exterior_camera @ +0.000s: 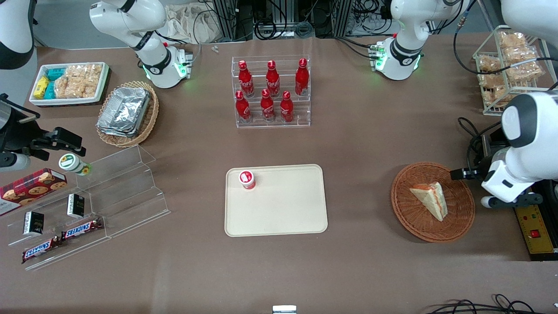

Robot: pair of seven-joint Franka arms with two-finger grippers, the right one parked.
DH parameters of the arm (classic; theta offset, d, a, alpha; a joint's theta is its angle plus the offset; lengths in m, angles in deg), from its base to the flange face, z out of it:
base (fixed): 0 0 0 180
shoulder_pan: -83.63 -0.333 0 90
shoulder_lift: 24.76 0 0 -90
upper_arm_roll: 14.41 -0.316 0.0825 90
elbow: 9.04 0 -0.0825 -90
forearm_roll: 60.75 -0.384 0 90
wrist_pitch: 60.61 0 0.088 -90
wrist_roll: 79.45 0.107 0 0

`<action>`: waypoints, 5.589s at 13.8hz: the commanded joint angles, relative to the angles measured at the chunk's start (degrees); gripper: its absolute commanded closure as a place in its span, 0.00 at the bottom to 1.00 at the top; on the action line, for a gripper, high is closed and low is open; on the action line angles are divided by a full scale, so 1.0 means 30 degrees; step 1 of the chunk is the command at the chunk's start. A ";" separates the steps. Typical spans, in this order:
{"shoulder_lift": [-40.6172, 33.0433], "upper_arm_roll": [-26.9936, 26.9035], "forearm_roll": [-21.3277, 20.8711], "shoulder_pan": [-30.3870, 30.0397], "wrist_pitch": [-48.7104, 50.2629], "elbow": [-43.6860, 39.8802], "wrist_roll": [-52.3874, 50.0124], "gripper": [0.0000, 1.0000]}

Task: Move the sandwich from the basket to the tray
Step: 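Move the left gripper over the sandwich in the wicker basket, then lower the left gripper and close it on the wrapped sandwich, then lift the sandwich out of the basket with the left gripper, then carry the sandwich with the left gripper over the white tray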

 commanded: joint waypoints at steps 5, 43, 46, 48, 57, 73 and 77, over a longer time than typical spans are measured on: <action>0.0699 0.0183 0.0424 -0.0076 -0.2062 0.1292 -0.2168 0.00; 0.0583 0.2464 0.0453 0.0159 0.7983 -0.6820 -0.9499 0.89; 0.0172 0.3313 0.0424 0.0217 0.9070 -0.6824 -0.7741 0.89; 0.0318 0.4689 -0.0043 0.0363 0.9100 -0.6882 -0.7797 0.89; 0.2160 0.7360 -0.0486 0.2266 0.5591 -0.6474 -0.8205 0.95; 0.8814 0.7243 -0.2037 0.6252 -0.2941 -0.6590 -1.2162 1.00; 0.9312 0.7243 -0.2037 0.6194 -0.2854 -0.6502 -1.2162 0.89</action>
